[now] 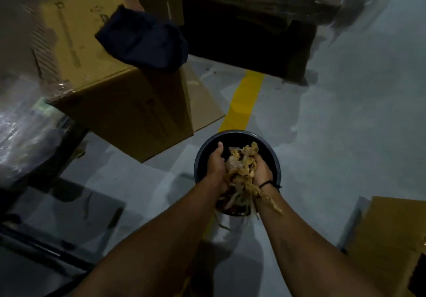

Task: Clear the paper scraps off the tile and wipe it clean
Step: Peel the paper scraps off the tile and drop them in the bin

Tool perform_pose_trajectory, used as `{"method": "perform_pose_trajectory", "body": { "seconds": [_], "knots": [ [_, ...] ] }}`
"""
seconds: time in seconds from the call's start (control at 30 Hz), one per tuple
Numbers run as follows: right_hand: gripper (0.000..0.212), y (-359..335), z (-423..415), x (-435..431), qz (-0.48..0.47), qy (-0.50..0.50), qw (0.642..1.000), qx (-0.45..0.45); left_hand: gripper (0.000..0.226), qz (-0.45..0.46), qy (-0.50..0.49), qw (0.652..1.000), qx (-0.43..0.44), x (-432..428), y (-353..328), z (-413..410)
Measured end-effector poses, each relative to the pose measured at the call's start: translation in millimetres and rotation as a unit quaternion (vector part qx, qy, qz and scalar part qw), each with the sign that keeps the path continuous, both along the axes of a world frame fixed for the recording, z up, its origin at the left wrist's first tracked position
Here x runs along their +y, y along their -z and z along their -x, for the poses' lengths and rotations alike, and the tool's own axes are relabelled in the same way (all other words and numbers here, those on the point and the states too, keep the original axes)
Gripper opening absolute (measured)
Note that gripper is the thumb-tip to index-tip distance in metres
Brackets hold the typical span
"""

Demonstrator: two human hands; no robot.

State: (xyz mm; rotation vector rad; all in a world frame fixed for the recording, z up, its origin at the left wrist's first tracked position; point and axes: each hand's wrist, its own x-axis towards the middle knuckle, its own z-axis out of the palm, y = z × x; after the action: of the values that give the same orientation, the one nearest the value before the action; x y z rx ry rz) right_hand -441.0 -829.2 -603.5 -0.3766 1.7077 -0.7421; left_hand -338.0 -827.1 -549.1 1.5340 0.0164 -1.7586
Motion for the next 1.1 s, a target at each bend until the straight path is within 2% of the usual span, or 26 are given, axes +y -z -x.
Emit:
{"method": "perform_pose_trajectory", "body": {
  "seconds": [0.13,0.27,0.33,0.43,0.53,0.57,0.67,0.7,0.8,0.87,0.9,0.93,1.0,1.1],
  "knots": [
    [0.044,47.4,8.5,-17.4,-0.046,0.04,0.998,-0.022,0.064,0.017,-0.012,1.0,-0.013,-13.7,49.5,-8.2],
    [0.062,76.9,10.7,-24.7,-0.059,0.076,0.991,-0.094,0.059,0.044,0.002,0.998,-0.037,-21.6,79.4,-20.4],
    [0.062,72.6,13.6,-27.0,-0.058,0.086,0.986,-0.129,0.058,0.063,0.011,0.996,-0.064,-21.5,76.9,-24.0],
    [0.056,42.4,13.9,-30.2,-0.005,0.062,0.992,-0.11,0.057,0.087,0.028,0.993,-0.069,-24.3,59.4,-22.0],
    [0.064,-1.6,1.2,-16.2,0.139,-0.027,0.989,-0.043,0.061,0.096,0.024,0.994,-0.049,-26.9,41.3,-11.7],
    [0.066,-11.3,-4.7,-4.8,0.197,-0.081,0.977,-0.004,0.065,0.083,0.027,0.996,-0.03,-28.0,37.4,-7.4],
    [0.056,-23.7,-27.7,27.5,0.338,-0.242,0.907,0.065,0.08,0.028,0.026,0.998,0.054,-33.2,28.5,-0.6],
    [0.057,-24.0,-32.0,32.4,0.348,-0.29,0.887,0.085,0.082,0.021,0.024,0.997,0.069,-34.6,25.7,-0.2],
    [0.078,13.9,-21.6,23.8,0.354,-0.413,0.823,0.164,0.092,0.034,0.037,0.994,0.099,-32.2,15.2,-5.0],
    [0.081,43.5,-7.0,11.1,0.285,-0.468,0.805,0.227,0.092,0.056,0.035,0.989,0.13,-24.4,2.3,-10.6],
    [0.078,45.3,-1.3,6.9,0.233,-0.454,0.83,0.226,0.088,0.077,0.028,0.987,0.136,-20.5,-4.7,-13.1],
    [0.071,40.2,-0.3,2.3,0.17,-0.388,0.89,0.171,0.083,0.108,0.02,0.984,0.137,-16.7,-15.1,-14.6],
    [0.065,27.7,5.1,-1.0,0.075,-0.222,0.97,0.068,0.073,0.191,0.02,0.976,0.106,-9.6,-37.9,-10.4],
    [0.075,-2.0,8.9,0.9,-0.01,-0.105,0.994,-0.025,0.061,0.264,0.11,0.958,-0.02,2.2,-50.9,10.2]
  ]
}}
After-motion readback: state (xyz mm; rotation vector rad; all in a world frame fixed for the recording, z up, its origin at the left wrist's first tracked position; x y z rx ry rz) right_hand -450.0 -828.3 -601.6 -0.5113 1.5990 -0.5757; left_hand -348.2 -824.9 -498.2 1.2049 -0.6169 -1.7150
